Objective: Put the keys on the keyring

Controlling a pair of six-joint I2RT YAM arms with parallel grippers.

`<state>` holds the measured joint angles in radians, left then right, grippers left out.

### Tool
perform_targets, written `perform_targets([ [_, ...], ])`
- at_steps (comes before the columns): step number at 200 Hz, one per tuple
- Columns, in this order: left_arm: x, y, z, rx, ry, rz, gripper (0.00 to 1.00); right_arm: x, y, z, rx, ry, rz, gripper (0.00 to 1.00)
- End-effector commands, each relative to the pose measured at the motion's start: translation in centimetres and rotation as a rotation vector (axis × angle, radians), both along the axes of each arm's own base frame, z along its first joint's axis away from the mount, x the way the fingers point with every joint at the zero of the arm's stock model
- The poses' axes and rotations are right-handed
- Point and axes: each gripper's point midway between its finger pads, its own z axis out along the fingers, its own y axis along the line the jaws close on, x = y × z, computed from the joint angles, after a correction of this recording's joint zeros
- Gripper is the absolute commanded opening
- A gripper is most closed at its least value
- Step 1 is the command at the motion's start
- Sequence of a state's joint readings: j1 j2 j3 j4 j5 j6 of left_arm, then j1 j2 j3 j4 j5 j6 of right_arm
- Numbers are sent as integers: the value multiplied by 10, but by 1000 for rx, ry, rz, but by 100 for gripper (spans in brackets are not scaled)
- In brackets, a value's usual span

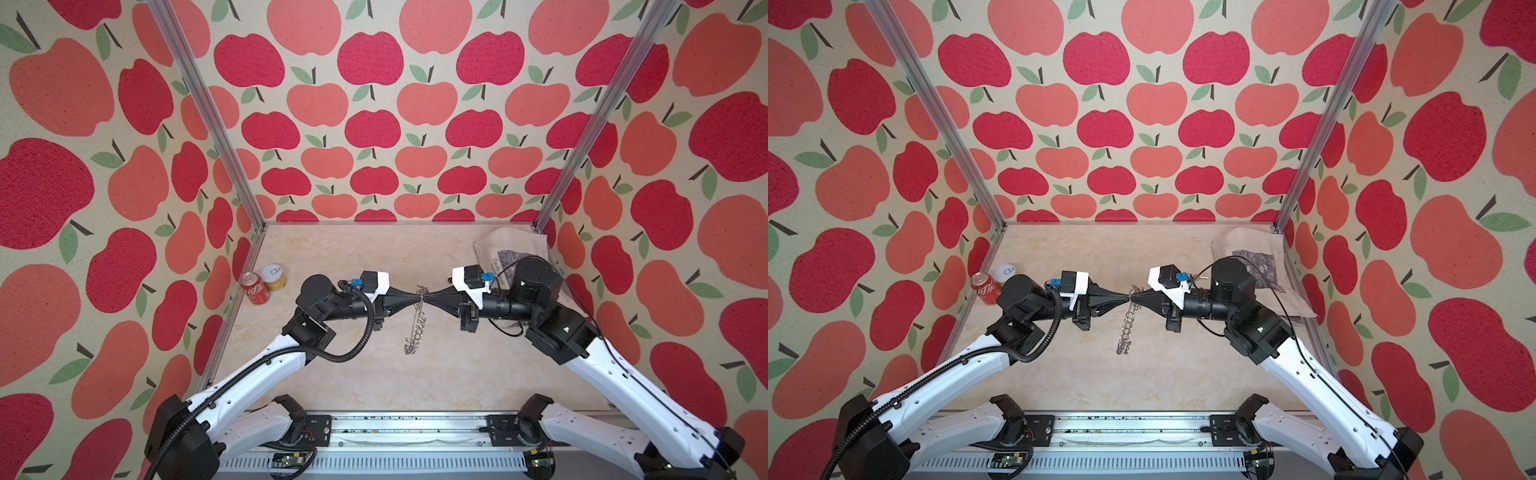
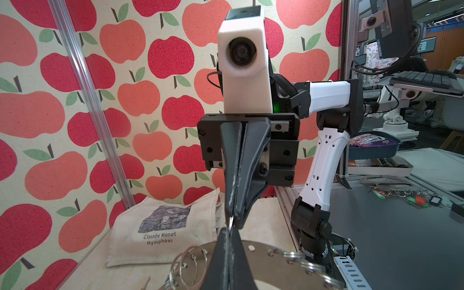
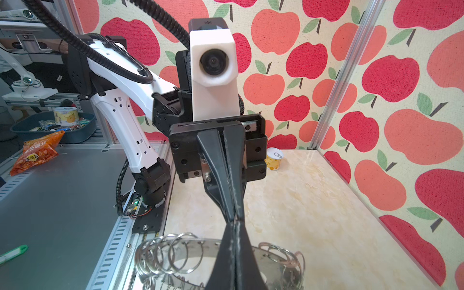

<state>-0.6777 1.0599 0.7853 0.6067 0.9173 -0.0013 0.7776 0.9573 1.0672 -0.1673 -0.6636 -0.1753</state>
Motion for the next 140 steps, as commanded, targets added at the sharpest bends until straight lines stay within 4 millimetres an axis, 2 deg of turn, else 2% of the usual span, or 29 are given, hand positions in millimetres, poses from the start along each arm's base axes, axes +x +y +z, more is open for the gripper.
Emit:
perform_targets([
  [1, -9, 2, 17, -13, -66, -13, 6, -5, -2, 9, -6, -10, 19, 0],
  [99, -13, 0, 17, 5, -66, -29, 12, -6, -2, 7, -32, -2, 26, 0],
  [124, -12, -1, 17, 9, -65, -24, 3, -6, -3, 9, -26, -9, 22, 0],
  [140, -11, -1, 16, 13, -63, -20, 4, -7, -3, 10, -23, -13, 20, 0],
])
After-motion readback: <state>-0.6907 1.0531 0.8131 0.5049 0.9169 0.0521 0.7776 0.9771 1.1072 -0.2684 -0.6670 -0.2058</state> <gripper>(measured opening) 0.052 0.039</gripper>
